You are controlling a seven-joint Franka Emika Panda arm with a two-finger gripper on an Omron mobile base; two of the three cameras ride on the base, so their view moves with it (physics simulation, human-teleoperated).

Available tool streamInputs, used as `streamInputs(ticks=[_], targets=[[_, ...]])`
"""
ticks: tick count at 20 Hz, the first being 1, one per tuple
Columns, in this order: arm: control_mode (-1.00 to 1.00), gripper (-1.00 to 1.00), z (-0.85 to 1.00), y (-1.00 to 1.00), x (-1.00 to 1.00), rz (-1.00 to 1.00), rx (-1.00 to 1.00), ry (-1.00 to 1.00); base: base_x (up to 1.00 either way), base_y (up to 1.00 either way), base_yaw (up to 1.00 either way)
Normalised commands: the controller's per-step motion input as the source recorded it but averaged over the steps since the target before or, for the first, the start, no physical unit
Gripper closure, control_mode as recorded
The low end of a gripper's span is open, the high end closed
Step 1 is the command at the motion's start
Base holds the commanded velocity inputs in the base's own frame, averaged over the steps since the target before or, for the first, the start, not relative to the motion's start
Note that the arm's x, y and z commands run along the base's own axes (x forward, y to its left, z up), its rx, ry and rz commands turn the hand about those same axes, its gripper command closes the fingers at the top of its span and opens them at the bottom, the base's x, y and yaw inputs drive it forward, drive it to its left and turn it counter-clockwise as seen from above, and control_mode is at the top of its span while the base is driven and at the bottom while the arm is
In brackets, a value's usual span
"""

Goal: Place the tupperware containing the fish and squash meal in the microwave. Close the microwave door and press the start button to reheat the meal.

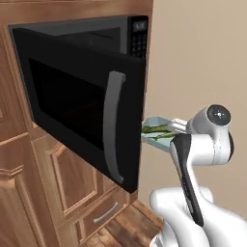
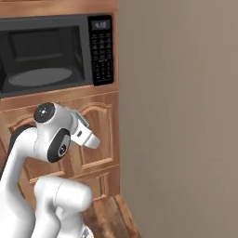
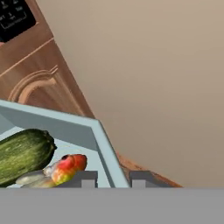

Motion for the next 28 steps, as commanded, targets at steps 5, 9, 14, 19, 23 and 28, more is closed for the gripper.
streamInputs(ticks=[5, 9, 14, 19, 23, 28], targets=[[1.00, 1.00, 0.00, 0.00, 0.00, 0.00, 0.00, 0.00, 0.78, 0.00, 0.45], [1.00, 1.00, 0.00, 0.00, 0.00, 0.00, 0.00, 0.00, 0.68, -0.01, 0.37], [1.00, 1.00, 0.00, 0.00, 0.00, 0.00, 0.00, 0.00, 0.45, -0.16, 0.31], [1.00, 1.00, 0.00, 0.00, 0.00, 0.00, 0.00, 0.00, 0.30, -0.28, 0.30], [1.00, 1.00, 0.00, 0.00, 0.00, 0.00, 0.00, 0.00, 0.20, -0.29, 0.28], [1.00, 1.00, 0.00, 0.00, 0.00, 0.00, 0.00, 0.00, 0.13, -0.28, 0.21]])
